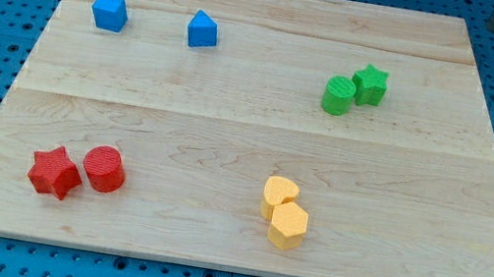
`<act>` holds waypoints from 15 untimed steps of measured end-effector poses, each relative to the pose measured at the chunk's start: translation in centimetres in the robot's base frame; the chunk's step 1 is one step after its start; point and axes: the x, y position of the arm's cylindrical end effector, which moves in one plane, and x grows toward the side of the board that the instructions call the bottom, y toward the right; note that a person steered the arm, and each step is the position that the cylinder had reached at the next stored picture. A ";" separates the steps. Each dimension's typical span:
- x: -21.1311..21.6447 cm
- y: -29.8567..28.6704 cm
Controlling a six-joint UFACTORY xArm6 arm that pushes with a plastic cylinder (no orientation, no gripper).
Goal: Point your arm at the blue triangle
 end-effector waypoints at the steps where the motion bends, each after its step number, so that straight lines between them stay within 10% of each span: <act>1: 0.0 0.0; 7: 5.9 -2.5; 12: 0.1 -34.4; 15: 2.9 -40.5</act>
